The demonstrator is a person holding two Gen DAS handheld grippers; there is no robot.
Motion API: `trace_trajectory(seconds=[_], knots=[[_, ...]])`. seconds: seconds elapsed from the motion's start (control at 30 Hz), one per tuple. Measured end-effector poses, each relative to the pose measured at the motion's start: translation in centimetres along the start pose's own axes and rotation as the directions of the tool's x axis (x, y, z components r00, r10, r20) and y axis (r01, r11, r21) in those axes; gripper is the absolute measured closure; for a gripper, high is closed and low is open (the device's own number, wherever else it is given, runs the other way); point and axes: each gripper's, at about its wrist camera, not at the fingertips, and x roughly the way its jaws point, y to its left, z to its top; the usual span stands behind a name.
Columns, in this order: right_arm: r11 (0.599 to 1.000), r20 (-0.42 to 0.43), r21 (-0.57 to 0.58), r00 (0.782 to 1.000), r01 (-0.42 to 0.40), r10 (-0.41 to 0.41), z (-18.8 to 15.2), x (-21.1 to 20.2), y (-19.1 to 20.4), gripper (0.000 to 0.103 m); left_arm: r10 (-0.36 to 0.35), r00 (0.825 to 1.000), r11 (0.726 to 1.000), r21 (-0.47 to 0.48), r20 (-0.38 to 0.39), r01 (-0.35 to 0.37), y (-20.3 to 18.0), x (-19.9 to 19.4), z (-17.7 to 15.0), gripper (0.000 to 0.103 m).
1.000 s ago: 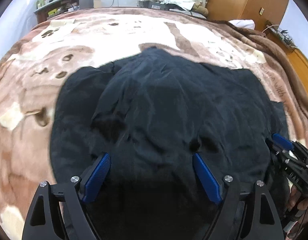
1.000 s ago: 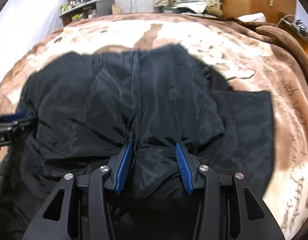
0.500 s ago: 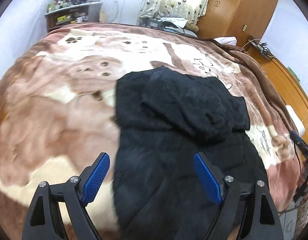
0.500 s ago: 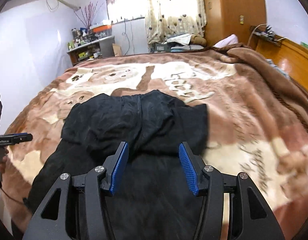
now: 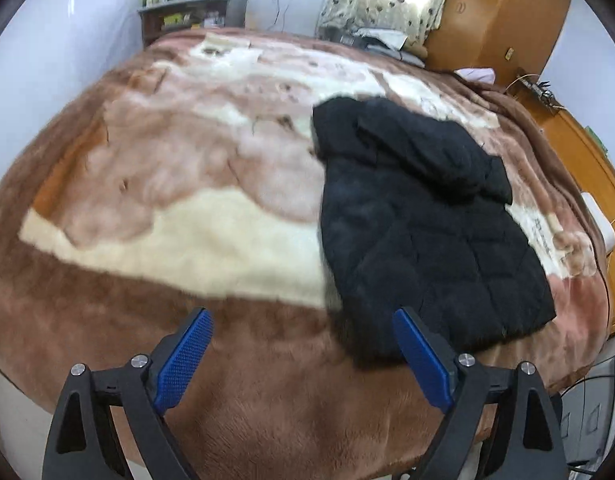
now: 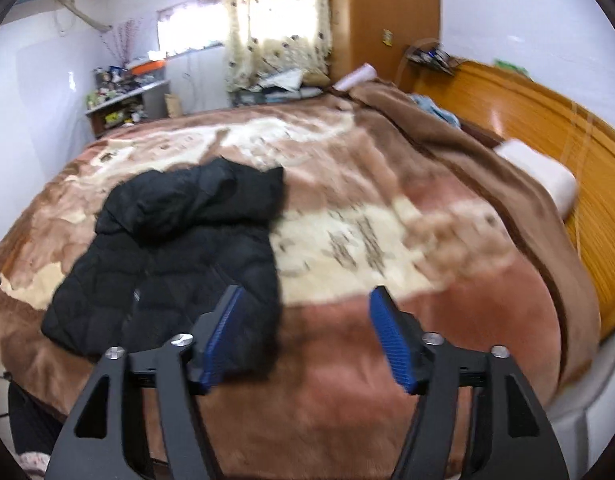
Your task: Fold large clothes
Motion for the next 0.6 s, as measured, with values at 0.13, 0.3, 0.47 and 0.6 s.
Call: trace_trajectory(seconds=[0.13,0.3,0.47,0.6], knots=[[0.999,-0.064,0.039,0.997,-0.034,0.037,-3.8,3.3,0.6,0.035,-0.057,0.997,0.998,-0.035,-0.056,0.055,-1.4,4.1,-2.2,0.011],[0.993,-0.141,0.044,0.983,-0.110,0.115,-6.7,8.5,3.5,0.035,-0.095,0.991,0.994,-0.071,-0.091,0.089,-4.1,8.4,-3.7,0.011],[0.986,-0.167,0.059,0.972,-0.157,0.165,-6.7,12.1,5.7,0.035,-0.129,0.985,0.989,-0.093,-0.115,0.118,-5.7,11.1,-3.0,0.011],[0.986,-0.194,0.052,0.967,-0.157,0.165,-6.5,14.3,6.5,0.035,-0.120,0.986,0.991,-0.079,-0.117,0.112,-6.7,12.2,-2.4,0.011]])
